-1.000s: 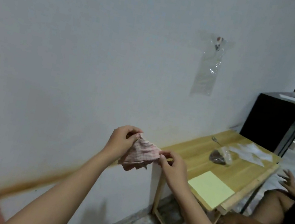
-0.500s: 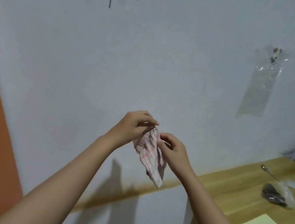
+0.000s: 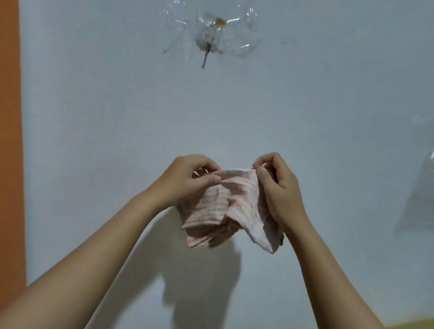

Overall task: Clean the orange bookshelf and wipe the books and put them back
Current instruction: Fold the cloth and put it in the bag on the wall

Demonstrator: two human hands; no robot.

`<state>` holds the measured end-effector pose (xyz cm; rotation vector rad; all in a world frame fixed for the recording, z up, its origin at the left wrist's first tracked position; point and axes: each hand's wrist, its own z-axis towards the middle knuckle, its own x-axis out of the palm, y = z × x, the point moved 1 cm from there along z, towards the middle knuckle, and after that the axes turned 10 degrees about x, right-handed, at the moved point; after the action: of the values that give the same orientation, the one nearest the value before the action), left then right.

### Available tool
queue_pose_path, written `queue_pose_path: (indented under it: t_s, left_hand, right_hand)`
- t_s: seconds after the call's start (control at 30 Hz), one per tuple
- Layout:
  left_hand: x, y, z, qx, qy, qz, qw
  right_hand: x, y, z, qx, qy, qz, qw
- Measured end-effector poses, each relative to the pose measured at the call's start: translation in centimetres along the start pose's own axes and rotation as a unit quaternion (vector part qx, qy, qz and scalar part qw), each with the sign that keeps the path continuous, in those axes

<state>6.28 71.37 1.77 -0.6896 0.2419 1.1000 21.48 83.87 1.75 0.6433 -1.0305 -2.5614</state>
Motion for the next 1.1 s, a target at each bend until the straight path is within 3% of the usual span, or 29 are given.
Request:
queue_pose_path:
  t_s: [0.17, 0.33, 0.43, 0.67, 0.93, 1.1]
  left_hand:
    - [-5.2, -1.5, 5.0, 0.057, -0.103, 0.080, 0.990]
    - [-10.0, -3.4, 10.4, 0.107, -0.220, 0.172, 0.954]
    - [-11.9, -4.0, 12.9, 0.119, -0.252, 0.214, 0.936]
    - [-14.1, -2.8, 15.1, 0.098, -0.238, 0.301, 0.918]
    - [-12.6, -2.2, 14.7, 0.123, -0.321, 0.305, 0.888]
    - [-9.8, -1.6, 14.0, 0.184, -0.266, 0.225, 0.919]
  right_hand:
    - [0.6, 4.4, 5.6, -0.127, -0.003, -0.041, 0.991]
    - [1.8, 9.0, 12.0, -0.242, -0.076, -0.056, 0.966]
    - [2.6, 11.1, 15.1, -0.276, -0.112, -0.062, 0.953]
    - [4.7, 12.2, 19.1, -0.286, -0.065, -0.127, 0.948]
    - [6.1, 11.3, 19.1, -0.246, -0.057, -0.105, 0.962]
    - [6.6, 11.0, 18.3, -0.213, -0.029, -0.072, 0.974]
